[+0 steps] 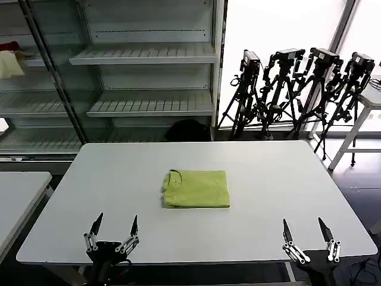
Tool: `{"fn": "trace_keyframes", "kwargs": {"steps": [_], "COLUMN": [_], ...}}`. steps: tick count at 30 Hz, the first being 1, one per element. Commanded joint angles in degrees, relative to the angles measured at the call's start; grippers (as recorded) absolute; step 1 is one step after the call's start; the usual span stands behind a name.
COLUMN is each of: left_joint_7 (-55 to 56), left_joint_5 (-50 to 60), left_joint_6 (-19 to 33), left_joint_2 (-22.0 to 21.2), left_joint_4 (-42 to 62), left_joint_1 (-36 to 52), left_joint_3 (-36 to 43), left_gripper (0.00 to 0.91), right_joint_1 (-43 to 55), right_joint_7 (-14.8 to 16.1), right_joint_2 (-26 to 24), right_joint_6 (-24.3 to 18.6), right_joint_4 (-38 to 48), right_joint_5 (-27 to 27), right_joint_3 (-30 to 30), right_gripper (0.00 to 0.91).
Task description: Fold and organize the clothes.
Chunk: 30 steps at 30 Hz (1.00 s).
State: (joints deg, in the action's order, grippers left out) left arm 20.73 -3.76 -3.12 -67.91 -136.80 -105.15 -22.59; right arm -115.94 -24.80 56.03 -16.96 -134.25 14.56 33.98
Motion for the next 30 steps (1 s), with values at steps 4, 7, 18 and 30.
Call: {"fn": "trace_keyframes", "kwargs": {"steps": [4, 7, 18, 30], "left_joint_7": [-0.01, 0.01, 0.02, -0.04], "left_joint_5": [-0.49, -0.46, -0.52, -0.71], "left_joint_6": [-1.5, -1.49, -1.57, -1.77], "left_joint_2": [-0.31, -0.5, -0.71, -0.55], "left_joint_4": [-0.8, -0.86, -0.9, -0.8], "left_joint_1": [-0.74, -0.8, -0.59, -0.4], "left_joint_3": [-1.04, -1.08, -0.96, -0.89], "left_gripper": [0.907, 0.907, 0.907, 0.907], "right_joint_1": [-1.34, -1.3, -0.81, -0.55], "right_joint_7": [-2.69, -2.62, -0.96, -0.5], "right_joint_2": [-2.06, -2.49, -2.68, -2.88], "right_joint_6": [-0.7, -0.06, 0.22, 1.32], "right_joint_4": [-0.91, -0.24, 0.11, -0.1], "right_joint_5": [0.5, 1.48, 2.6, 3.6], "right_joint_3": [2.61, 2.78, 2.66, 2.67], "right_gripper": [0.907, 0.907, 0.907, 0.907]}}
